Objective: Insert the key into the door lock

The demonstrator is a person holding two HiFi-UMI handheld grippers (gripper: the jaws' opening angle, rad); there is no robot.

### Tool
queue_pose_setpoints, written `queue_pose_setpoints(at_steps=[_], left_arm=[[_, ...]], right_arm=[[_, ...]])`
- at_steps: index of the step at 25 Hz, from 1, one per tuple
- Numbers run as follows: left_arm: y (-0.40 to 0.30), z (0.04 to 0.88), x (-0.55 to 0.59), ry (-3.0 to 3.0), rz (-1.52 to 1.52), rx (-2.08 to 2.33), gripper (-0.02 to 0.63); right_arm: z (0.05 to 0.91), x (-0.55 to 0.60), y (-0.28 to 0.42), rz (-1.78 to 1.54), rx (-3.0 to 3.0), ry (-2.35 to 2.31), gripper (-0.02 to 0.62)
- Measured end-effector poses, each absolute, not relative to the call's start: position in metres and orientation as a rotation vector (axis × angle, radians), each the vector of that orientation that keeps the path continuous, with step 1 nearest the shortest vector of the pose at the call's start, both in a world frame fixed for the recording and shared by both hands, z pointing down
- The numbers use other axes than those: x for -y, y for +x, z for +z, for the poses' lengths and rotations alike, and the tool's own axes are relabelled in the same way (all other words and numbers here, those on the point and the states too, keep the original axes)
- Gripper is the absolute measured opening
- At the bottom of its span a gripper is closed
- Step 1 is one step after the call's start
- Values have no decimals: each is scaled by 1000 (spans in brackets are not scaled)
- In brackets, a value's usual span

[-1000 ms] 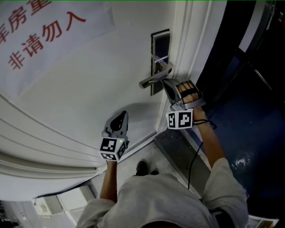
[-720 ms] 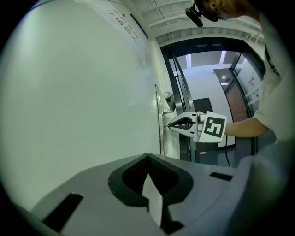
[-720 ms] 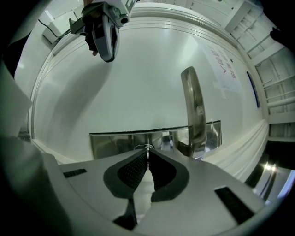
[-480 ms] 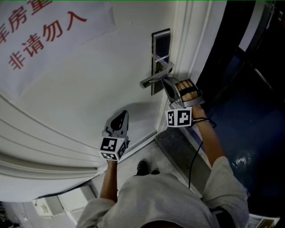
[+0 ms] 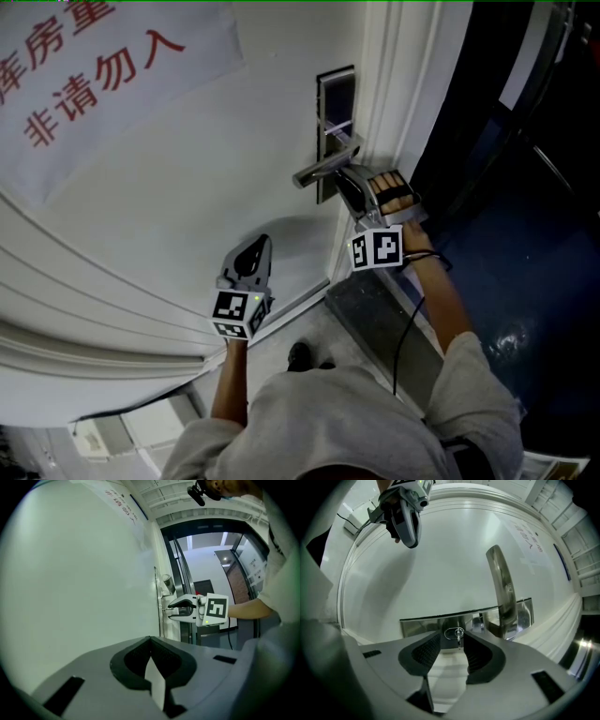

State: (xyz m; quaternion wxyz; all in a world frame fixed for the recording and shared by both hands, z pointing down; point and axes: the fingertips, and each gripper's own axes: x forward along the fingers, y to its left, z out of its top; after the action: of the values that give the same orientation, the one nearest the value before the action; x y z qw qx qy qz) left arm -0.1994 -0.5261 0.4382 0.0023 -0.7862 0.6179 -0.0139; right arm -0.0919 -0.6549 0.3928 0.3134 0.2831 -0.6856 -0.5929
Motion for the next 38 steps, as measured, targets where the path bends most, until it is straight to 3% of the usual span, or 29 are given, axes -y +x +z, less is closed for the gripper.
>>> queue_pose_setpoints(at_steps=[5,15,27,38], left_arm=[[-198,437,525,-2462,-46,-1938,18],[-187,434,527,-2478,-42,-1907,18],[-168,433,534,-2516,-27,-1853,18],[-158,441,538,-2547,-22,-1827,18]], right_arm=[[392,652,-88,-1552,1829,756,172],[380,631,-58,-1300,2112,915,165],[408,610,33,-479,2542,1328,43],[452,578,99,-183,2505,1531,21]])
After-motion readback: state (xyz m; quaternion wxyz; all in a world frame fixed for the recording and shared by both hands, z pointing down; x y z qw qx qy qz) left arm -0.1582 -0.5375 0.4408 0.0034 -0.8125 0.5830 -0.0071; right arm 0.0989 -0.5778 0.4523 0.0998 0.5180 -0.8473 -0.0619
